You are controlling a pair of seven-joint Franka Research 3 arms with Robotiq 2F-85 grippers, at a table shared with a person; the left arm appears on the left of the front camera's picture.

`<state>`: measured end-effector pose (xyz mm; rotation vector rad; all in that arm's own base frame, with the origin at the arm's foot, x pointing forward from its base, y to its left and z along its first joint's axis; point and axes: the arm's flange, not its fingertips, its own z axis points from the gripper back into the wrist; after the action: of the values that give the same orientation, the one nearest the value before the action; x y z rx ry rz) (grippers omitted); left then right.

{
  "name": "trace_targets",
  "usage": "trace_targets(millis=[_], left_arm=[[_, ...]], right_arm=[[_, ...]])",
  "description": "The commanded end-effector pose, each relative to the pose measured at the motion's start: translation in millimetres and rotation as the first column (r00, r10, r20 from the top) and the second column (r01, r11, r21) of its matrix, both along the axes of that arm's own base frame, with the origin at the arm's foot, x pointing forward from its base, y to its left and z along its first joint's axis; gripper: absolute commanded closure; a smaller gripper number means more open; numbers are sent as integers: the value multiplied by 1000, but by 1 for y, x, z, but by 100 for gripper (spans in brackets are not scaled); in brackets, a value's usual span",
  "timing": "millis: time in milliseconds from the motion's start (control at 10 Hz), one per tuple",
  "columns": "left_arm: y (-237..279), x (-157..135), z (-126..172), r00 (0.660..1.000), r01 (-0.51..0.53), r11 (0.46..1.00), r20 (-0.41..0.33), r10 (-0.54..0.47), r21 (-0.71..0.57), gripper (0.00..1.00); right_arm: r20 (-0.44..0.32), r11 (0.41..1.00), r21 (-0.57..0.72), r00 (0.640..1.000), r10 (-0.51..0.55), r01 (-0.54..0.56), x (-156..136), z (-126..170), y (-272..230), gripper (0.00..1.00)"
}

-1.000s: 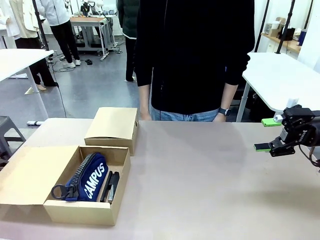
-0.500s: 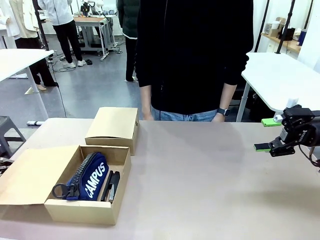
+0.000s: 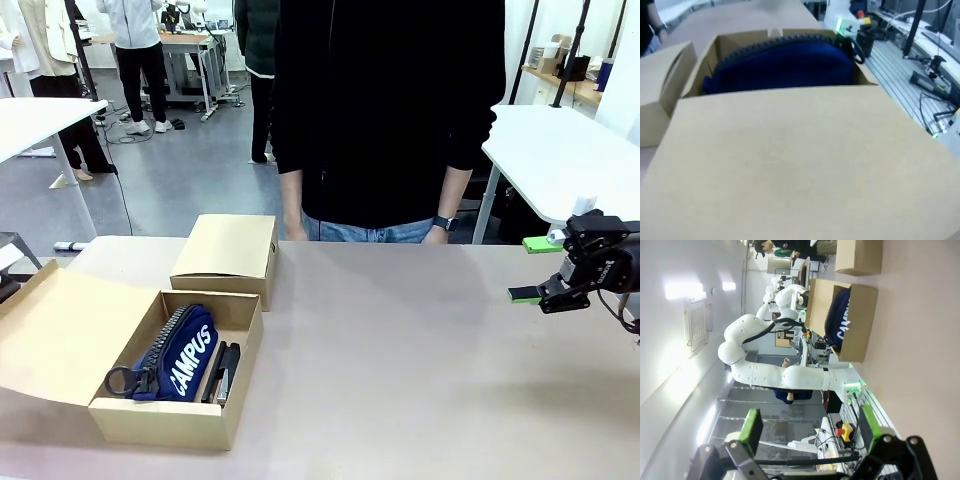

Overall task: Place items inside the box.
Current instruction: Close the lid of the Mailer Box closest to the robot.

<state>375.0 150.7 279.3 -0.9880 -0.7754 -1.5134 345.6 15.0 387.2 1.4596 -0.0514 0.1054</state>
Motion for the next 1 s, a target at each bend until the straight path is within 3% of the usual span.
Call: trace_targets(millis=[0, 300, 500, 700, 900], left_arm=[[35, -42, -61, 998, 4, 987, 55, 5, -162, 0], [40, -48, -25, 987, -38, 962, 139, 78, -272, 0], [33, -58, 5, 983, -14, 945, 169, 72, -326, 0], [7, -66, 29, 982, 53, 930, 189, 18, -365, 0], [-39, -66, 33, 972, 174, 926, 211, -106, -334, 0]], right_arm=[[-18, 1000, -5, 1000, -20, 20, 1, 5, 1, 0], [-18, 1000, -5, 1000, -20, 20, 1, 5, 1, 0], [-18, 1000, -5, 1000, -20, 20, 1, 5, 1, 0], [-18, 1000, -5, 1000, -20, 20, 1, 5, 1, 0], [-18, 1000, -5, 1000, -20, 20, 1, 5, 1, 0]])
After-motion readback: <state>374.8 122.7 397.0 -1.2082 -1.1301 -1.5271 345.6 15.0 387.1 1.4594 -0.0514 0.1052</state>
